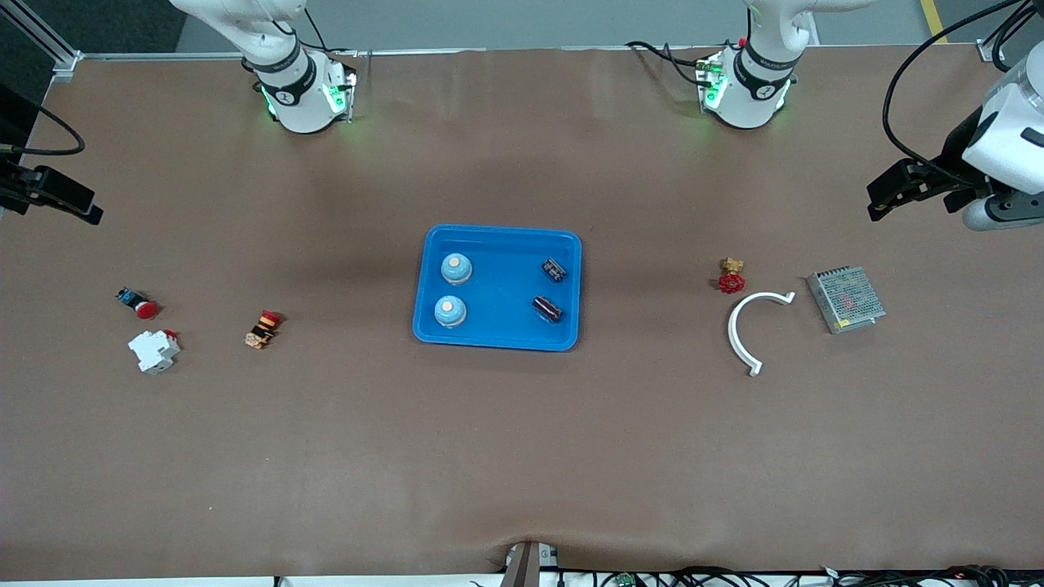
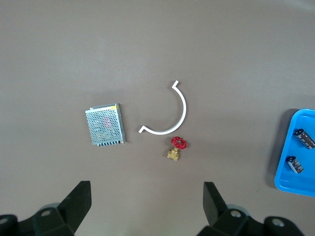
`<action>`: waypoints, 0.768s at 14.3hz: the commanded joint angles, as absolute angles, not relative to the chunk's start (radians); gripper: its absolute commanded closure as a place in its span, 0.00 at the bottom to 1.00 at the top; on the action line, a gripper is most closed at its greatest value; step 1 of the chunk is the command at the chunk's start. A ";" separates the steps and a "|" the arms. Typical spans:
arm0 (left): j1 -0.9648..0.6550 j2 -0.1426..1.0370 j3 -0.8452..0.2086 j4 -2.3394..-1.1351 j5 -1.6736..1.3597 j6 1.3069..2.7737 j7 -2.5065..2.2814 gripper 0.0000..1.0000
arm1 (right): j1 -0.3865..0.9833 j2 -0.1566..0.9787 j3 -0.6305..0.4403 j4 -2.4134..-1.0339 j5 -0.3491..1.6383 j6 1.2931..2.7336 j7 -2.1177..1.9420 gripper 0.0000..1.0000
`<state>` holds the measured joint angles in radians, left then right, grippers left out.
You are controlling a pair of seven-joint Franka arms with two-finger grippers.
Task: Place electrolytic capacitor and blue bell in tray
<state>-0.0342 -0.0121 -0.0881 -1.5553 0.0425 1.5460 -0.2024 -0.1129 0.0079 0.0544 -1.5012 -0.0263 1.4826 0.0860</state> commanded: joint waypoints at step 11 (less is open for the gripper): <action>-0.038 -0.012 -0.090 -1.548 0.025 1.529 -0.173 0.00 | -0.123 -0.048 0.066 -1.526 0.023 1.536 0.089 0.00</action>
<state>-0.0369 -0.0120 -0.0895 -1.5553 0.0425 1.5459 -0.1994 -0.1123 -0.0230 0.0626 -1.5058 0.0041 1.5336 0.0864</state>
